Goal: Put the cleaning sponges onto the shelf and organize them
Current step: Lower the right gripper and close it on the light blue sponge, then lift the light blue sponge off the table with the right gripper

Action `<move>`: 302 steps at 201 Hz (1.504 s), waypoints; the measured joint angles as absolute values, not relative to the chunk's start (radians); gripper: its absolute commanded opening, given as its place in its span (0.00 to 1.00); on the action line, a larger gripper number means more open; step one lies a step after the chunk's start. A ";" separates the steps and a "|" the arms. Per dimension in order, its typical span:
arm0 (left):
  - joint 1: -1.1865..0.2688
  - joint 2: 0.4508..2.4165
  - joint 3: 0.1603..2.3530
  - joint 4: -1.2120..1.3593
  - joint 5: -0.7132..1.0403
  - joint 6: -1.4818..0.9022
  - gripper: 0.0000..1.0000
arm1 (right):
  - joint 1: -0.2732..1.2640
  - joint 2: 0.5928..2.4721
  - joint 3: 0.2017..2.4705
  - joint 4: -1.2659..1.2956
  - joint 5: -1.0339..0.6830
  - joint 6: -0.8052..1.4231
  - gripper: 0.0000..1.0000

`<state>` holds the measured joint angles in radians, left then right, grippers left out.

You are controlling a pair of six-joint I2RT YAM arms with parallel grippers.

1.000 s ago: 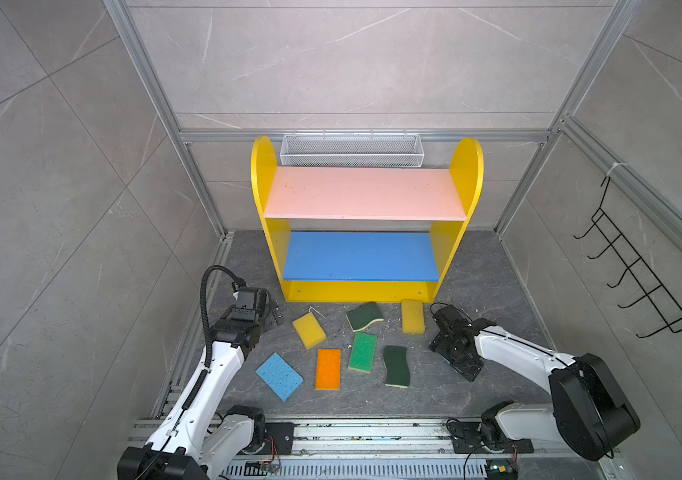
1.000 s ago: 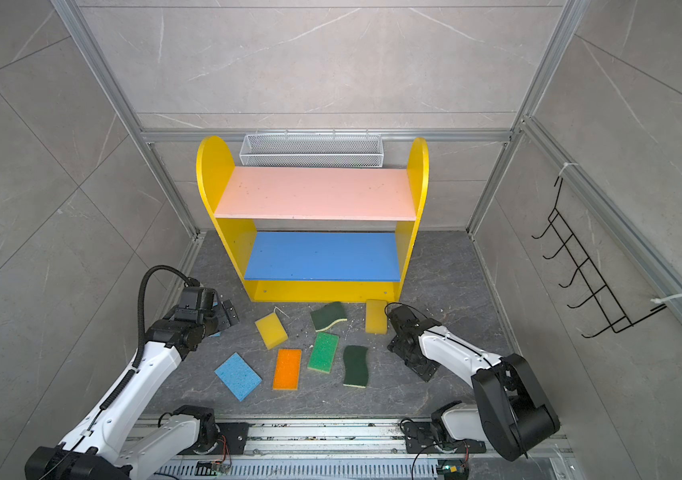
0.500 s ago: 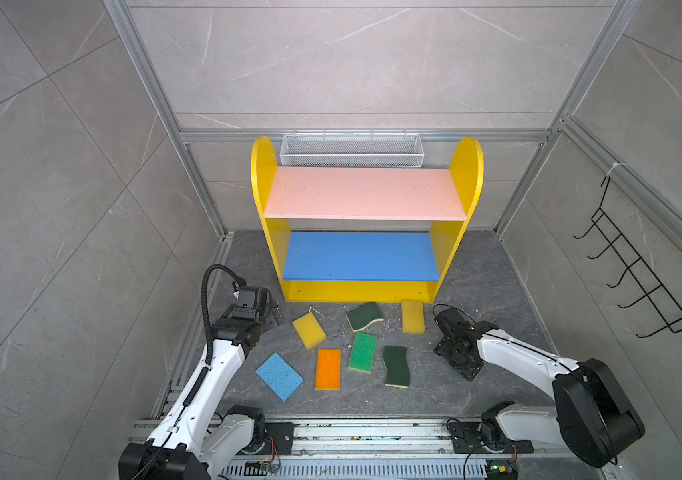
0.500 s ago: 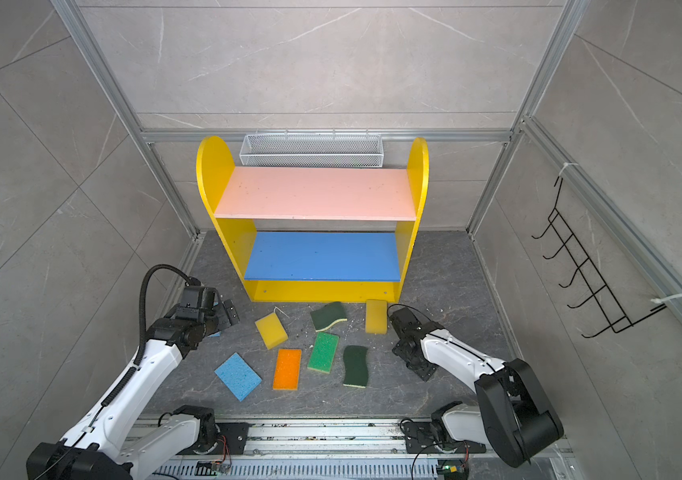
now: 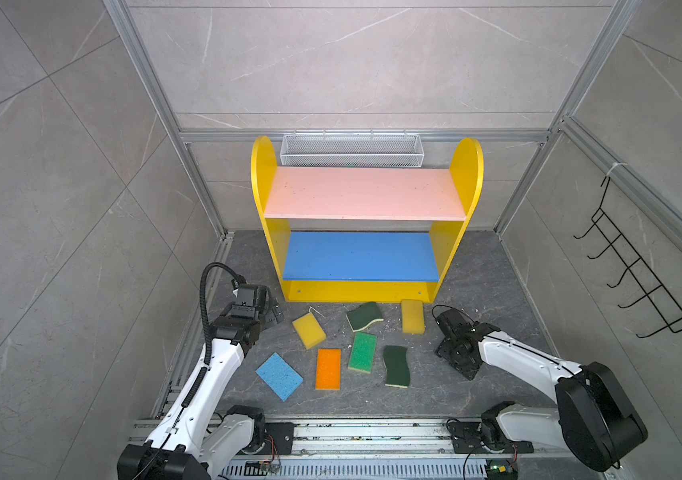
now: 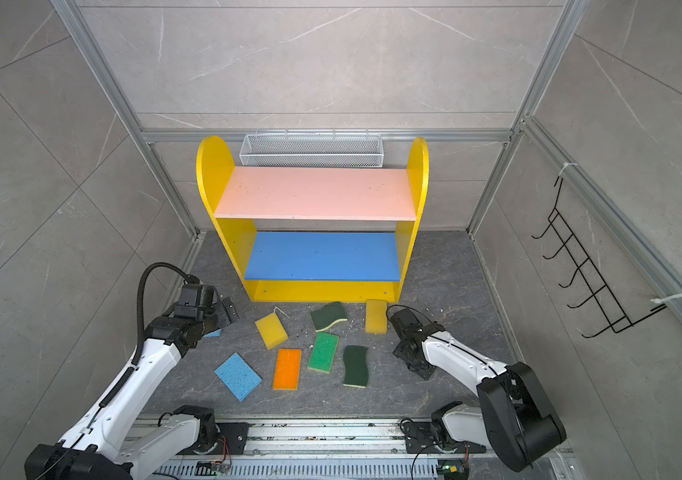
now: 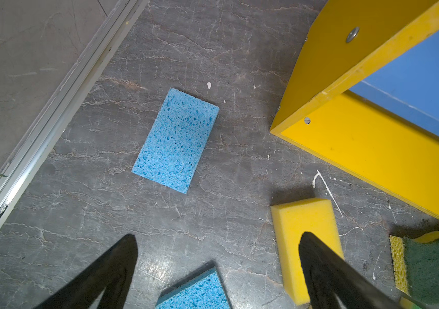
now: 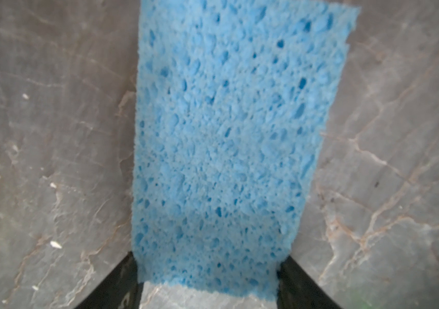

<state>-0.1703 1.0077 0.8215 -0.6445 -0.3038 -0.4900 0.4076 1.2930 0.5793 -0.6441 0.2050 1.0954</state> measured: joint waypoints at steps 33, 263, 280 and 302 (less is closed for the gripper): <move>-0.170 1.005 0.857 -0.677 -0.305 -0.490 0.97 | 0.407 1.289 0.579 -0.623 0.189 1.023 0.67; -0.170 0.949 0.926 -0.786 -0.312 -0.489 0.97 | 0.424 1.164 0.523 -0.660 0.018 0.841 0.73; -0.170 0.949 0.926 -0.786 -0.312 -0.489 0.96 | 0.425 1.167 0.524 -0.653 0.013 0.840 0.78; -0.170 0.949 0.926 -0.786 -0.312 -0.489 0.96 | 0.429 1.176 0.529 -0.649 0.010 0.841 0.83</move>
